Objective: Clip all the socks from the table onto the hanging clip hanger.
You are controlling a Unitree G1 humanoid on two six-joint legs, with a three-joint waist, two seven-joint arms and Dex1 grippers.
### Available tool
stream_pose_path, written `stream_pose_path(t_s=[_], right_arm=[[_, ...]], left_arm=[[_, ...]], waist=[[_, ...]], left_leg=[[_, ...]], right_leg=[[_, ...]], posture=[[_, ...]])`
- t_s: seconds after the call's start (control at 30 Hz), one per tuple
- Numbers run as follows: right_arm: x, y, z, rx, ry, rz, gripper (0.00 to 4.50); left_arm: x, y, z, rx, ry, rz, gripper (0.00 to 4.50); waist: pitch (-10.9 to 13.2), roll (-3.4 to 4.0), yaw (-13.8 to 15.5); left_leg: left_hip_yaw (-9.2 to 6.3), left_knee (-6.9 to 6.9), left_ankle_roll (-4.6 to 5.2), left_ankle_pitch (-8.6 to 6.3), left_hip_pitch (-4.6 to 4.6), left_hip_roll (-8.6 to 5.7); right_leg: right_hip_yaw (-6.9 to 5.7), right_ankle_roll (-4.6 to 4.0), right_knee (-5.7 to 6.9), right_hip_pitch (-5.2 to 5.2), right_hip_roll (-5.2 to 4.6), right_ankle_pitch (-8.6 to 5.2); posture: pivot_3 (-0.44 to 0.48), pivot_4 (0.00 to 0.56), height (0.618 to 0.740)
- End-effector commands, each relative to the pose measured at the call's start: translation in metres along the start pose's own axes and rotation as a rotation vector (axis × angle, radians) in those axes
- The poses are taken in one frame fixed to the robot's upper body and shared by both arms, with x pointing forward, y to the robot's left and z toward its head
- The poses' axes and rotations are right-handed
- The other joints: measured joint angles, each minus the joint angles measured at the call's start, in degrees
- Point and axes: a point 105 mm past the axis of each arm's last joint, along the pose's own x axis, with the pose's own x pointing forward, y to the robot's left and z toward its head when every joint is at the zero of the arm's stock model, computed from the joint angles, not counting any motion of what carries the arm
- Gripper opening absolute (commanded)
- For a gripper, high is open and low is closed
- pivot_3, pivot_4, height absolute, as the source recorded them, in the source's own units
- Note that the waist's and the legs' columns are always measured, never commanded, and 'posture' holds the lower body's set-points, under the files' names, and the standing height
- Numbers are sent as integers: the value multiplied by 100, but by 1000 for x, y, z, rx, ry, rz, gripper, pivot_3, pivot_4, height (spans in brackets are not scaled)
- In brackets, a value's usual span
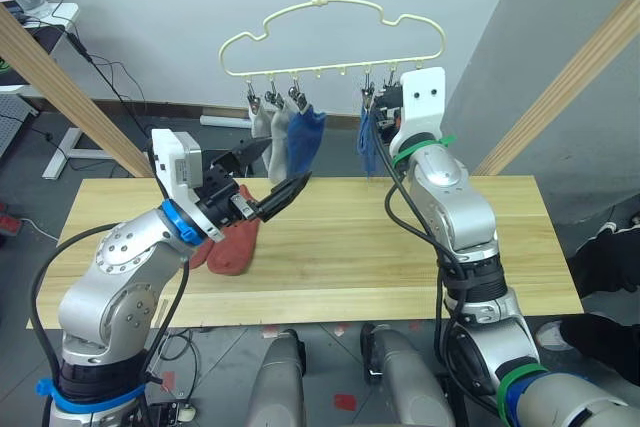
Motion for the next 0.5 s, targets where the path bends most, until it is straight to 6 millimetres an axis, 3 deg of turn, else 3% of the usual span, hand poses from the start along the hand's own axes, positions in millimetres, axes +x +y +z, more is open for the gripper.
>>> stream_pose_path(t_s=[0.03, 0.5], right_arm=[[0, -2, 17, 3, -55, -14, 2280], [13, 5, 26, 113, -61, -20, 2280]], left_arm=[[2, -10, 9, 38, -37, -29, 4500], [4, -9, 8, 35, -41, -27, 4500]], waist=[[0, 0, 0], [0, 0, -1]], left_leg=[[0, 0, 0, 0, 0, 0], [0, 3, 0, 0, 0, 0]], right_leg=[[0, 0, 0, 0, 0, 0], [1, -1, 5, 0, 0, 1]], posture=[[33, 296, 740], [29, 301, 740]])
